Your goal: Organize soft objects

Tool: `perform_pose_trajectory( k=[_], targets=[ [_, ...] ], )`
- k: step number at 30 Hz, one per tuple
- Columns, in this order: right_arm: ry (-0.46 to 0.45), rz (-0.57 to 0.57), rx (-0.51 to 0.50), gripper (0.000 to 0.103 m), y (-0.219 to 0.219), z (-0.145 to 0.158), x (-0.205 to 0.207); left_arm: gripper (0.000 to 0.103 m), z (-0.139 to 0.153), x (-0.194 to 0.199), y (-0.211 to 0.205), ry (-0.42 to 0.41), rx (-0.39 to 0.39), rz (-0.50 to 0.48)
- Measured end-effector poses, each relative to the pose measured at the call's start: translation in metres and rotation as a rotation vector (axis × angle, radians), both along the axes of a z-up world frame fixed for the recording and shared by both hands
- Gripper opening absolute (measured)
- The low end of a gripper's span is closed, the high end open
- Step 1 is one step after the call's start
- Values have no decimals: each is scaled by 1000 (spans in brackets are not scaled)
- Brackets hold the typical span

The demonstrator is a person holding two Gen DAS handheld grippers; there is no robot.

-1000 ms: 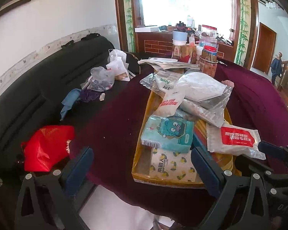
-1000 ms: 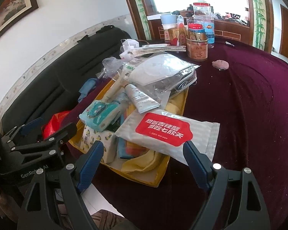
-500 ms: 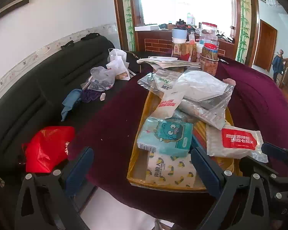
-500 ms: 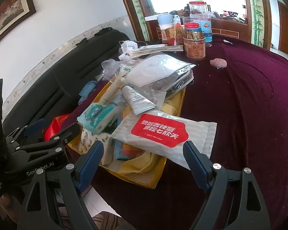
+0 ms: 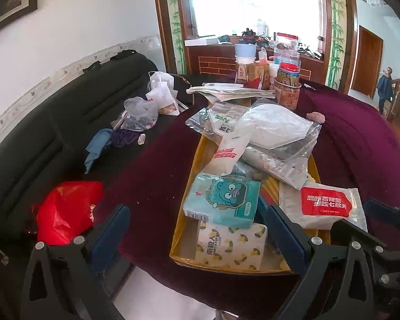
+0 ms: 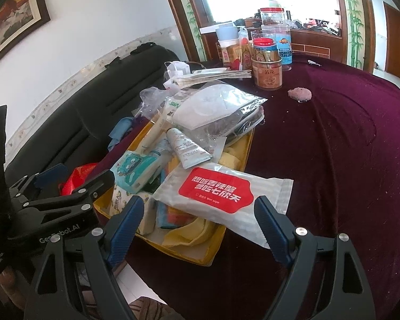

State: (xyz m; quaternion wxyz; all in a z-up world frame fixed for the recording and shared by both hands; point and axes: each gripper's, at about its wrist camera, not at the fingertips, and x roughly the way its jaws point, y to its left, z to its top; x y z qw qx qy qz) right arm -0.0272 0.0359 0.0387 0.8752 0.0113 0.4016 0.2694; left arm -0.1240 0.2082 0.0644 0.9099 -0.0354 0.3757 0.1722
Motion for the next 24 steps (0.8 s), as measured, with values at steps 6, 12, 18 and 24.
perform_pose_trajectory(
  k=[6, 12, 18, 24],
  targets=[
    [-3, 10, -10, 84, 6, -1, 0, 103, -2, 3, 3, 2, -3, 8],
    [3, 8, -15, 84, 10, -4, 2, 103, -4, 3, 9, 2, -12, 18],
    [13, 16, -25, 84, 14, -10, 4, 103, -10, 4, 12, 14, -14, 20],
    [15, 15, -30, 84, 16, -11, 5, 103, -13, 6, 12, 22, -9, 14]
  ],
)
